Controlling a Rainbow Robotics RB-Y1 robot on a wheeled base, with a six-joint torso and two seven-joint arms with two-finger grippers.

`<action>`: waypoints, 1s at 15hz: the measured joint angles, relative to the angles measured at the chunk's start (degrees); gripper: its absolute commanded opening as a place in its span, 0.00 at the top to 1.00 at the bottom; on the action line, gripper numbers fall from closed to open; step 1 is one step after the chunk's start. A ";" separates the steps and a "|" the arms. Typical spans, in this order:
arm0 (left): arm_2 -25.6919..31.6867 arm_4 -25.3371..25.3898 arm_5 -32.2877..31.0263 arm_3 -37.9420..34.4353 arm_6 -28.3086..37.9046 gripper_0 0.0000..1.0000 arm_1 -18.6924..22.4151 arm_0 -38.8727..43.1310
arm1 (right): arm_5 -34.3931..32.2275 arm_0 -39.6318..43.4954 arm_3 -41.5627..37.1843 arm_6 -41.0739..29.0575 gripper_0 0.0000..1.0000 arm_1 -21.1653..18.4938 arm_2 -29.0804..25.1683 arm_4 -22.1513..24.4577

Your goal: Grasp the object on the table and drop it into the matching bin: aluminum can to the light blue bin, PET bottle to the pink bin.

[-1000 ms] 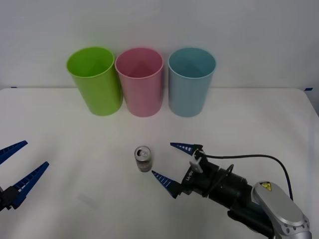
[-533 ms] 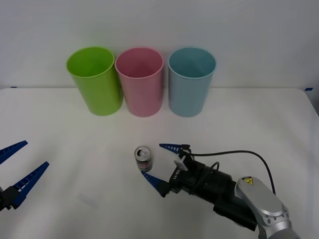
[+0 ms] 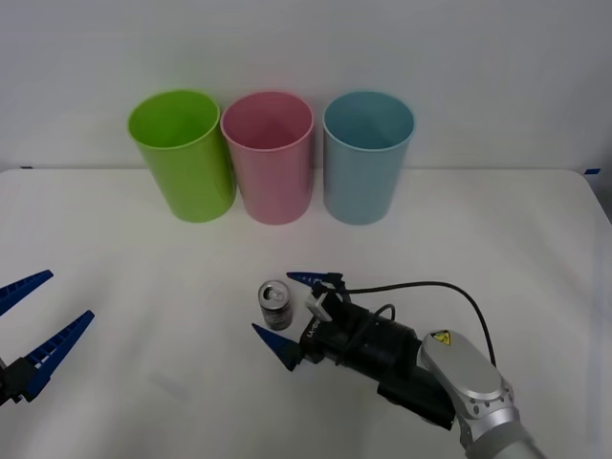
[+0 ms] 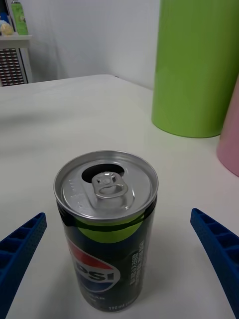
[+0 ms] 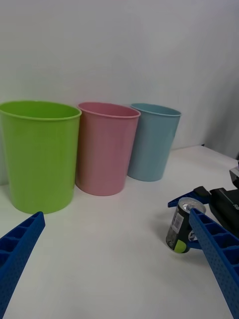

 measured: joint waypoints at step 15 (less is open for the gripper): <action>0.00 0.00 0.00 0.00 0.00 0.00 0.00 0.00 | 2.18 -0.01 0.00 0.88 1.00 0.26 1.29 0.21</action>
